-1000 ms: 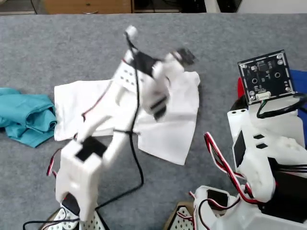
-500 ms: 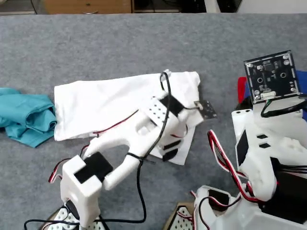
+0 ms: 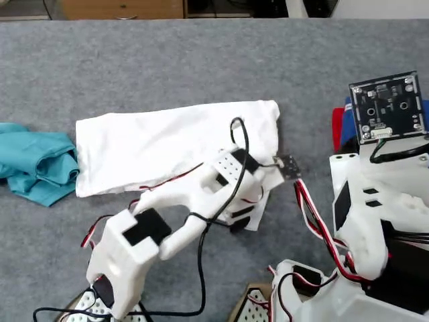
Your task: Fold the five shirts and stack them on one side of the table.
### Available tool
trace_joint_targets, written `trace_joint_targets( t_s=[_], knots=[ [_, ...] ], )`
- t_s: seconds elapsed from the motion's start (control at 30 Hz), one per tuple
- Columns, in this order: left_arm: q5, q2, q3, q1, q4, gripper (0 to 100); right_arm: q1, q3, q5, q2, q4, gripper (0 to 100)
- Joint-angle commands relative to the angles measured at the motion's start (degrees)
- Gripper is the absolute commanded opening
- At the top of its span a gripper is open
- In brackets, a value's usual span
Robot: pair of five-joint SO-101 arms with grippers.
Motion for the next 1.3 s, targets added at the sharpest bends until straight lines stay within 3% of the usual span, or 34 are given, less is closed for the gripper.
trace_joint_targets(
  t_s=[0.0,0.1,0.33,0.47,0.7,0.93,1.27],
  knots=[
    [0.09,0.84,-4.48,-1.05,2.2,21,0.75,-0.48,-0.09,-0.13,0.35,0.2],
    [0.35,2.42,-5.27,-1.14,2.29,19,0.75,-0.48,-0.09,-0.13,0.35,0.2],
    [0.0,1.71,-6.33,-0.88,3.87,2,0.75,-0.48,-0.09,-0.13,0.35,0.2],
    [0.0,-1.89,-9.14,-0.97,7.82,2,0.75,-0.48,-0.09,-0.13,0.35,0.2],
    [0.0,-4.09,-16.62,-6.24,7.47,2,0.75,-0.48,-0.09,-0.13,0.35,0.2],
    [0.35,2.59,-24.09,-13.8,0.35,2,0.57,-0.4,-0.09,-0.13,0.35,0.2],
    [0.09,16.22,-42.73,-17.76,0.44,2,0.4,-0.13,-0.18,-0.13,0.44,0.2]
  ],
)
